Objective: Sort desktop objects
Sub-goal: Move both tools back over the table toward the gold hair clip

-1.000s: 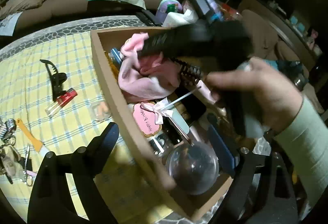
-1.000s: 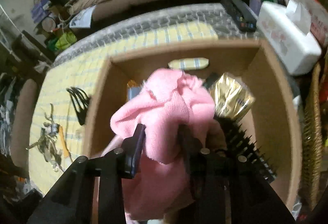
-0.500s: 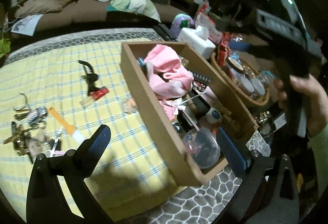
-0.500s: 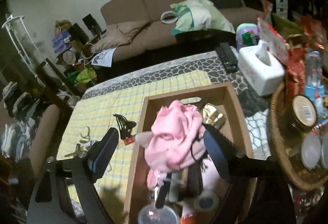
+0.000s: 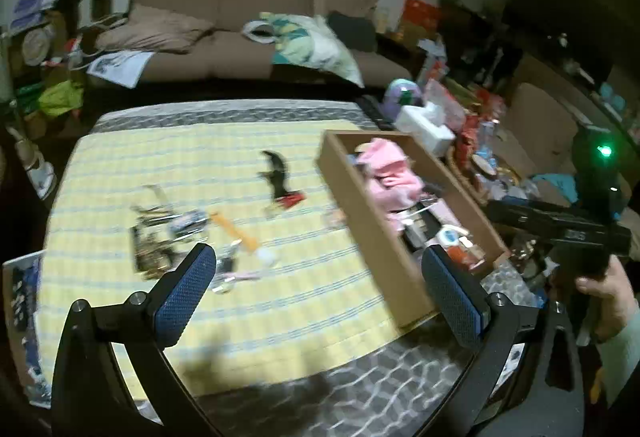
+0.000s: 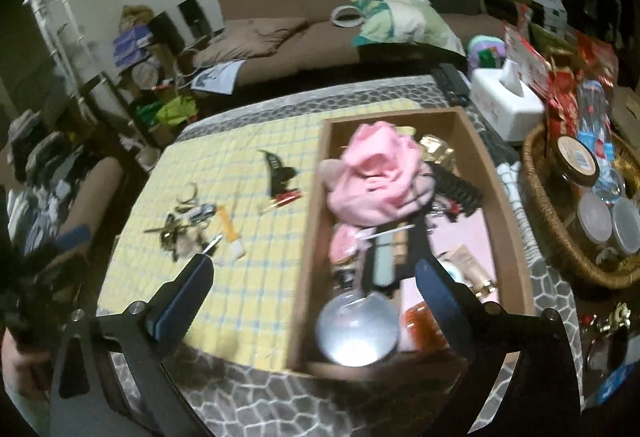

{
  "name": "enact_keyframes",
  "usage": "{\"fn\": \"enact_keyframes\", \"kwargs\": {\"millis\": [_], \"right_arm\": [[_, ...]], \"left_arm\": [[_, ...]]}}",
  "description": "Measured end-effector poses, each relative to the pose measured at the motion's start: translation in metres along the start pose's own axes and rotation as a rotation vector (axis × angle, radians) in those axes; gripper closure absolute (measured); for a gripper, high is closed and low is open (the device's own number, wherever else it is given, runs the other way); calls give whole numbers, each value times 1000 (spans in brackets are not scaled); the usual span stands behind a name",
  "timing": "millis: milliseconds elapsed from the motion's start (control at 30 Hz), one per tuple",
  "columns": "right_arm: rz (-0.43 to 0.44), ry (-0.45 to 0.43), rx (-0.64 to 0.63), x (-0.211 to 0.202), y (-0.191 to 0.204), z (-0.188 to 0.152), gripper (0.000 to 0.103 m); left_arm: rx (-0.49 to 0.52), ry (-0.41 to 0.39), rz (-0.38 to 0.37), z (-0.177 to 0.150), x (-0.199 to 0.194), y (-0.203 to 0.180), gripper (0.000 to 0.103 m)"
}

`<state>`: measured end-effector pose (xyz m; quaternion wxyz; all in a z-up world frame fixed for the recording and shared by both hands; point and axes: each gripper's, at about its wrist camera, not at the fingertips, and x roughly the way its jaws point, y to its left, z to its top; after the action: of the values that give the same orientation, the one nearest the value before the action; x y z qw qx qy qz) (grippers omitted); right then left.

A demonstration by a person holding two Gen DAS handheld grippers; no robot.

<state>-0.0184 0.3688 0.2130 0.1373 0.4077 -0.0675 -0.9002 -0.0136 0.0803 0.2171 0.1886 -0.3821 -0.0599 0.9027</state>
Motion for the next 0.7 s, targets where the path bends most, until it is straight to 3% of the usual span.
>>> {"fn": "enact_keyframes", "kwargs": {"millis": [333, 700], "right_arm": [[109, -4, -83, 22, 91, -11, 0], [228, 83, -51, 115, 142, -27, 0]], "left_arm": [[-136, 22, 110, -35, -30, 105, 0], [-178, 92, 205, -63, 2, 175, 0]]}}
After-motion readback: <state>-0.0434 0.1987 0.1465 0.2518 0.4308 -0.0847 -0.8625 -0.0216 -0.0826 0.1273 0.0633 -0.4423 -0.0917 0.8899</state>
